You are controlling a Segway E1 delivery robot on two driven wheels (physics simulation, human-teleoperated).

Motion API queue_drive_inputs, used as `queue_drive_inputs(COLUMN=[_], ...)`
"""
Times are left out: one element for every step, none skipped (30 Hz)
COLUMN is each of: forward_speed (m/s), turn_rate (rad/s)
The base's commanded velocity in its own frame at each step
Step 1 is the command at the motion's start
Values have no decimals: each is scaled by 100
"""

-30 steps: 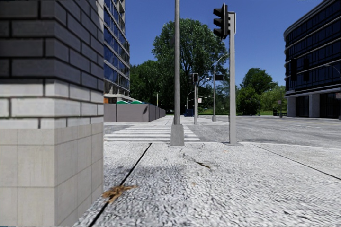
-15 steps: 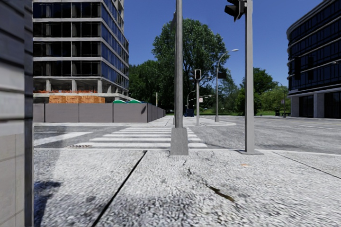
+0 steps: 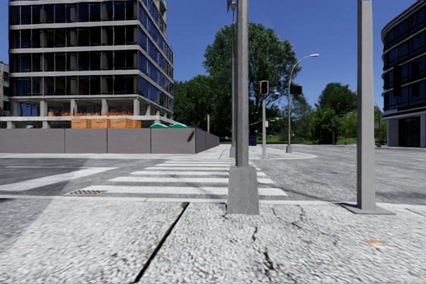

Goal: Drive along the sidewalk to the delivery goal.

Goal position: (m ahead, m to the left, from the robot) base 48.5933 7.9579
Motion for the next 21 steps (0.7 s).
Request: queue_drive_inputs(forward_speed=[156, 149, 146, 145, 145, 145, 144, 144, 144, 144, 144, 144, 144, 145, 145, 146, 150, 155, 158, 158, 158], turn_rate=[41, 44, 46, 46, 46, 48, 49, 49, 49, 49, 49, 49, 49, 49, 49, 49, 49, 49, 49, 49, 49])
